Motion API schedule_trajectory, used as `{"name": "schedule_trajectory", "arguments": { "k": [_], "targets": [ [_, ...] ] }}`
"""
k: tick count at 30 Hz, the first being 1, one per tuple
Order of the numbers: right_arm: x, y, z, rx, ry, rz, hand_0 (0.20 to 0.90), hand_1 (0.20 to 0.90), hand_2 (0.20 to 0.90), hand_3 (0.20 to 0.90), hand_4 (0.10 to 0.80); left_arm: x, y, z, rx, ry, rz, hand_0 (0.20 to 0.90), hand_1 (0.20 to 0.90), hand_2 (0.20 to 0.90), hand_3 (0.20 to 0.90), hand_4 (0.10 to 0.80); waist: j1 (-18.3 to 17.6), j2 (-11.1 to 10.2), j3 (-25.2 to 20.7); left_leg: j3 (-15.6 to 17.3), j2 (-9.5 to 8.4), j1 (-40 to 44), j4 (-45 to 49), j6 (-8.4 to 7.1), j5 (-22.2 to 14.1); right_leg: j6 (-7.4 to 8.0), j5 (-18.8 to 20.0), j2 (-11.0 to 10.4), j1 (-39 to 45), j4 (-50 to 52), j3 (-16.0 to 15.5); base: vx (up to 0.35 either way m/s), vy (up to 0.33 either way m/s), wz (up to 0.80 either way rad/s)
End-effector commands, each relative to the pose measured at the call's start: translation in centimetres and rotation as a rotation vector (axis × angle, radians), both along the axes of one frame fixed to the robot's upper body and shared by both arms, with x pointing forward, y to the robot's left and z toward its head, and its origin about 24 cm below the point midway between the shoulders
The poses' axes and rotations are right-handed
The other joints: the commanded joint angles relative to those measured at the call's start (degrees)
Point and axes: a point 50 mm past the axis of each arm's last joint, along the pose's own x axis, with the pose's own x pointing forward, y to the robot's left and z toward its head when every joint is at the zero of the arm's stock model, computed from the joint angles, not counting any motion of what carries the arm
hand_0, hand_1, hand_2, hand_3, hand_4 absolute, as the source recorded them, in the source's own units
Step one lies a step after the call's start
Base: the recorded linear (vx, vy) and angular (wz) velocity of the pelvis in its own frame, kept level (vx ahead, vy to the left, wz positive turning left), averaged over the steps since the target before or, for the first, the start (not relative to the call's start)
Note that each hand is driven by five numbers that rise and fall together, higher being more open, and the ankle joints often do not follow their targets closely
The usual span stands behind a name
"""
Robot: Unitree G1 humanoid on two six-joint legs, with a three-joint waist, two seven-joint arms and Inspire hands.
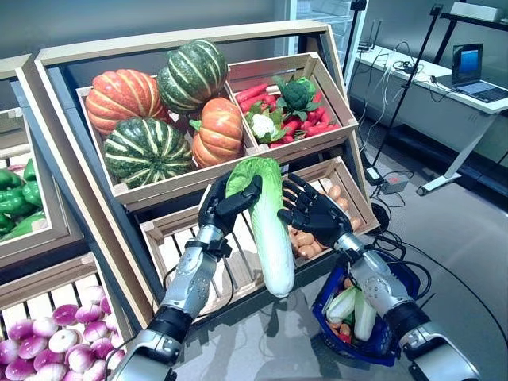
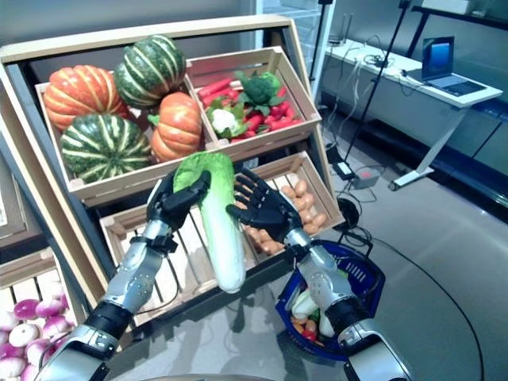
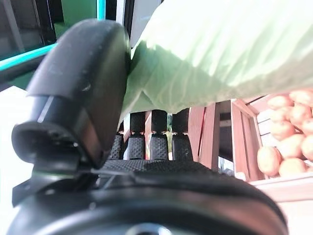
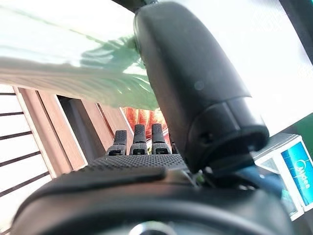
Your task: Put vegetables into the basket
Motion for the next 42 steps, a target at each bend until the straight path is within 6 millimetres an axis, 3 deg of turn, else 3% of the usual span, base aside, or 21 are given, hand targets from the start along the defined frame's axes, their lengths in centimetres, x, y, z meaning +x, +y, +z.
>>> {"name": "schedule_trajectory", "arguments": {
  "k": [1,7,17,23,31,38,42],
  "targets": [
    [2.8,1.6,4.6,0.102,-0.105,-0.019,0.9,0.9,0.9,0.9,0.8,0.6,-5.3,8.6,-0.053,-0.39,-0.237,0.3,0.3,0.3,0.3,0.4,1.4,-1.5,-0.5,-1.6,0.44,-0.8,0.1,-0.26,-2.6,-1.51,1.1,-2.4,0.1,0.1,-0.2,0.0,0.0,0.0],
    [1.7,2.8,1.8,0.067,0.043,0.168,0.9,0.9,0.9,0.9,0.8,0.4,-5.6,9.6,-0.038,-0.428,-0.256,0.3,0.3,0.3,0.3,0.4,1.8,-1.6,-0.6,-2.1,0.41,-0.9,0.1,-0.5,-2.6,-1.46,1.0,-2.5,0.4,0.1,-0.7,0.005,-0.008,0.05],
    [-1.1,4.9,-1.6,0.373,0.311,0.372,0.9,0.9,0.9,0.9,0.8,0.2,-5.2,10.2,-0.041,-0.454,-0.26,0.3,0.3,0.3,0.3,0.4,1.8,-1.5,-1.3,-2.2,0.48,-0.5,0.1,-0.59,-2.6,-1.53,0.7,-2.3,0.7,0.1,-0.7,0.01,-0.002,0.03],
    [-3.2,7.6,-2.0,0.625,0.401,0.515,0.9,0.9,0.9,0.9,0.8,0.0,-5.2,10.0,-0.075,-0.439,-0.266,0.3,0.3,0.3,0.3,0.4,1.8,-1.5,-1.5,-2.3,0.41,-0.4,0.1,-0.37,-2.8,-1.56,0.6,-2.2,0.7,0.1,-0.5,0.0,0.0,0.0],
    [-4.4,9.1,-2.3,0.683,0.416,0.605,0.9,0.9,0.9,0.9,0.8,0.1,-5.3,10.0,-0.091,-0.438,-0.262,0.3,0.3,0.3,0.3,0.4,1.7,-1.5,-1.7,-2.5,0.25,-0.6,0.1,-0.24,-2.7,-1.57,0.6,-2.1,0.5,0.1,-0.2,0.0,0.0,0.0],
    [-5.7,10.8,-1.6,0.721,0.386,0.771,0.9,0.9,0.9,0.9,0.8,0.1,-5.6,10.2,-0.097,-0.433,-0.255,0.3,0.3,0.3,0.3,0.4,1.8,-1.4,-1.8,-3.0,0.0,-0.7,0.1,-0.18,-2.7,-1.57,0.5,-2.2,0.5,0.1,0.0,0.0,0.0,0.0],
    [-5.9,11.2,-1.2,0.715,0.363,0.782,0.9,0.9,0.9,0.9,0.8,0.1,-5.6,10.0,-0.096,-0.422,-0.255,0.3,0.3,0.3,0.3,0.4,1.8,-1.4,-1.8,-3.1,-0.07,-0.6,0.1,-0.18,-2.8,-1.51,0.4,-2.2,0.6,0.1,0.0,0.0,0.0,0.0]
  ]
}}
